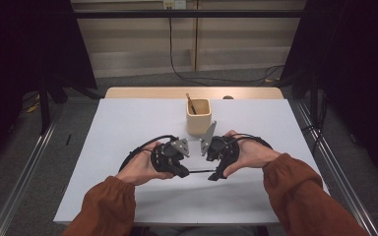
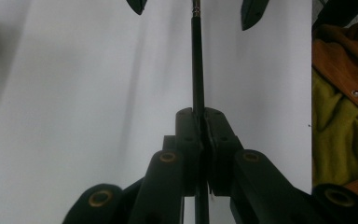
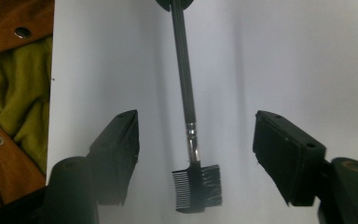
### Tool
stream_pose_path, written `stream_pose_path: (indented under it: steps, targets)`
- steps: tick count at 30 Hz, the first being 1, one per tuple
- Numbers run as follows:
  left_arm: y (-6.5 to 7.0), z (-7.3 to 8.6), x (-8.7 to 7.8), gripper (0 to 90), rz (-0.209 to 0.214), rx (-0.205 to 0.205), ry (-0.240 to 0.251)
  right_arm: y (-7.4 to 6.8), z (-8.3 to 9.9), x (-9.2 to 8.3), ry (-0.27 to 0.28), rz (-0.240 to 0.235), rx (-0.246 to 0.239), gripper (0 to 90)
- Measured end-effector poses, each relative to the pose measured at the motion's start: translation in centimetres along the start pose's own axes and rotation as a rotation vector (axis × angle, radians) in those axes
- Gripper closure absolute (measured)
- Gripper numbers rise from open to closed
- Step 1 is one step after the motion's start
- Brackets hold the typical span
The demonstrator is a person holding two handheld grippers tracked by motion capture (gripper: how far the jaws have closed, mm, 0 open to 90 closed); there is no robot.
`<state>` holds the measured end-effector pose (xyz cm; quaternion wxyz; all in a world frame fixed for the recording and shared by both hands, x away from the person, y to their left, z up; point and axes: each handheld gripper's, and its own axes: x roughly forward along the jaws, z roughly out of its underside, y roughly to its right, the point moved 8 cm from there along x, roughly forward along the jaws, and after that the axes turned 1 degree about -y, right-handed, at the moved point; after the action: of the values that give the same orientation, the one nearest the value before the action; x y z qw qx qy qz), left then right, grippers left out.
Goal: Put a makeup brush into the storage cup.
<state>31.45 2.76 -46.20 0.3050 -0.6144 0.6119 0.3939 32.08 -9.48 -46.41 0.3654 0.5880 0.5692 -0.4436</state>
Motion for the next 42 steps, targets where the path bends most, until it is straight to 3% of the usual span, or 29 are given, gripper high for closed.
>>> stream_pose_path:
  steps: [2, 9, 14, 17, 22, 23, 33, 42]
  targets:
    - [0.0, -0.1, -0.1, 85.4, 0.0, 0.003, 0.005, 0.1, -0.1, 0.0, 0.018, 0.009, 0.003, 18.9]
    - [-0.1, -0.1, -0.3, 85.4, -0.012, -0.012, 0.019, 0.4, 0.2, -0.4, 0.063, 0.03, 0.036, 7.4]
    - [-0.2, 0.1, -0.9, 85.4, -0.034, -0.006, 0.033, 1.0, 0.6, -1.2, 0.12, 0.049, 0.08, 7.2]
    - [-0.2, 0.3, -1.1, 85.5, -0.023, -0.012, 0.037, 1.3, 1.2, -1.5, 0.142, 0.061, 0.096, 6.8]
    - [-0.3, 0.9, -1.4, 85.5, -0.027, -0.033, 0.051, 1.1, 1.9, -2.0, 0.172, 0.072, 0.111, 6.0]
    - [-0.2, 1.1, -1.5, 85.4, -0.007, -0.043, 0.053, 1.1, 2.1, -2.1, 0.184, 0.081, 0.114, 5.9]
    - [-0.9, 2.2, -2.4, 85.5, -0.024, -0.095, 0.101, 0.9, 3.7, -2.8, 0.266, 0.139, 0.181, 4.1]
    - [-0.9, 3.1, -2.9, 85.5, -0.038, -0.108, 0.125, 0.3, 5.3, -3.1, 0.328, 0.148, 0.233, 3.4]
